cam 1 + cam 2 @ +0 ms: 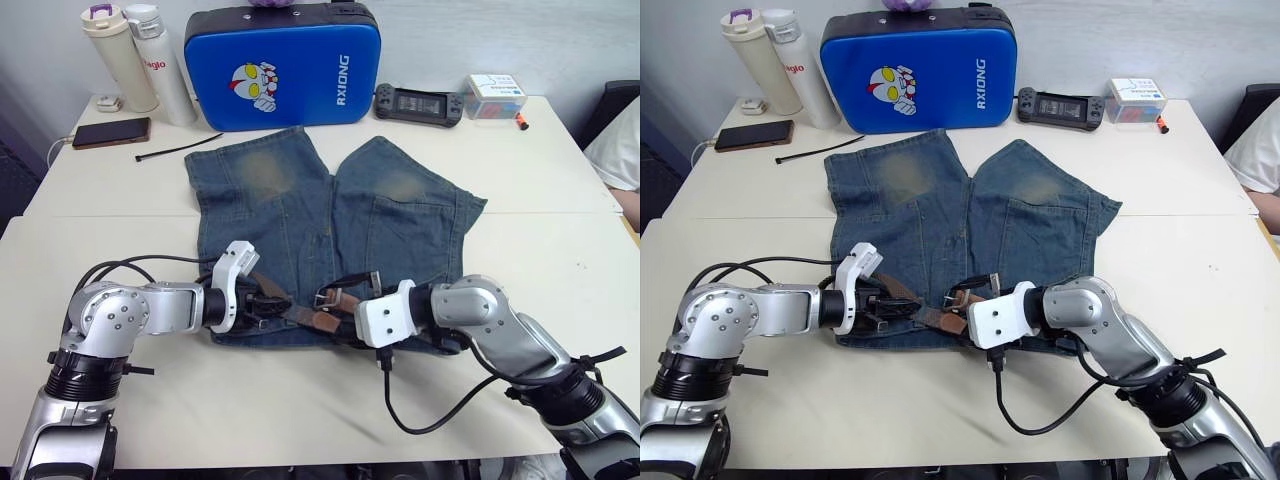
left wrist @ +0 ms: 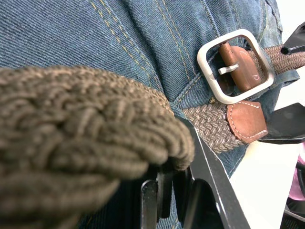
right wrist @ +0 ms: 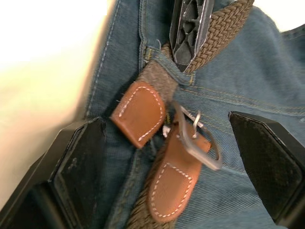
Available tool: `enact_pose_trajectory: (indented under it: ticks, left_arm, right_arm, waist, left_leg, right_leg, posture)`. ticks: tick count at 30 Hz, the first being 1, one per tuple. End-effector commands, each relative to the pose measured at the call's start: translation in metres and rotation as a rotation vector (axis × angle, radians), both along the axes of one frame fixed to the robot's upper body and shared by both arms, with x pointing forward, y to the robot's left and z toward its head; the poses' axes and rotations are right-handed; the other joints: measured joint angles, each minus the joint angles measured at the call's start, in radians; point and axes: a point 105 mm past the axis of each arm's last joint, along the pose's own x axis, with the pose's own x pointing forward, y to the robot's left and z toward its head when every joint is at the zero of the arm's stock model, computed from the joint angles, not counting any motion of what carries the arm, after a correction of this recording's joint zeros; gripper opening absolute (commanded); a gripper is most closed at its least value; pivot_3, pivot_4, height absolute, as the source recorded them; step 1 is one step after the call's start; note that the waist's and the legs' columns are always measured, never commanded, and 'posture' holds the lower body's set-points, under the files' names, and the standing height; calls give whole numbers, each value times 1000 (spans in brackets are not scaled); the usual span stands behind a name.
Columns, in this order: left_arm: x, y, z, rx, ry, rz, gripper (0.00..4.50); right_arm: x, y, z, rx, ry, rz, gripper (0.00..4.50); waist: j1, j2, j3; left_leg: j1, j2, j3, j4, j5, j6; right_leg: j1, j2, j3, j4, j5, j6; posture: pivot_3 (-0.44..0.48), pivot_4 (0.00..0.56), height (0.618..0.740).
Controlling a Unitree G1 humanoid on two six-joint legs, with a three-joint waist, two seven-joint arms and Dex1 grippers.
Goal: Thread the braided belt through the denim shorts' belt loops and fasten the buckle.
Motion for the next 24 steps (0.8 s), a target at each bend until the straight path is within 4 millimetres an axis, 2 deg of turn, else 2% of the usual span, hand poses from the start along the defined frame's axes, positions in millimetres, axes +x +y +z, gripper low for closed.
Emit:
enact_pose_trajectory:
  ticks: [1,7,13,17,20,23,24]
  left_arm:
    - [-2,-2,5,9,-18,-21,0]
    - [-2,1,4,10,-15,-14,0]
    - [-1,6,5,9,-26,7,0]
    - [0,17,16,-12,-61,34,1600]
    - [-4,29,32,-24,-102,33,3071]
    - [-21,42,48,-2,-126,-14,4348]
    - [-26,44,51,11,-129,-32,4434]
  right_arm:
    - [-3,5,5,14,-39,40,3107]
    - [-2,12,9,26,-90,77,49]
    - [-1,13,13,38,-101,87,17]
    - [0,14,14,45,-91,91,0]
    - [1,13,17,43,-82,93,0]
    - [4,12,25,65,-64,90,0]
    - [5,12,28,74,-49,86,0]
  waist:
    - [-1,0,0]
    - [-2,0,0]
    - [-3,0,0]
    - [-4,0,0]
    - [-5,0,0]
    - [-13,0,0]
    - [-16,0,0]
  left_leg:
    - [0,0,0,0,0,0]
    - [0,0,0,0,0,0]
    - [1,1,0,0,0,0]
    - [1,1,0,0,0,0]
    - [1,2,0,0,0,0]
    - [1,2,0,0,0,0]
    - [1,2,0,0,0,0]
  right_leg:
    - [0,0,0,0,0,0]
    - [0,0,0,1,0,0]
    - [0,0,0,1,0,0]
    - [0,0,0,2,0,0]
    - [0,0,0,2,0,0]
    - [-1,0,1,2,0,0]
    - [-1,-1,1,1,0,0]
  posture:
    - [0,150,725]
    - [0,150,725]
    - [0,150,725]
    - [0,150,725]
    - [0,150,725]
    - [0,150,725]
    - [0,150,725]
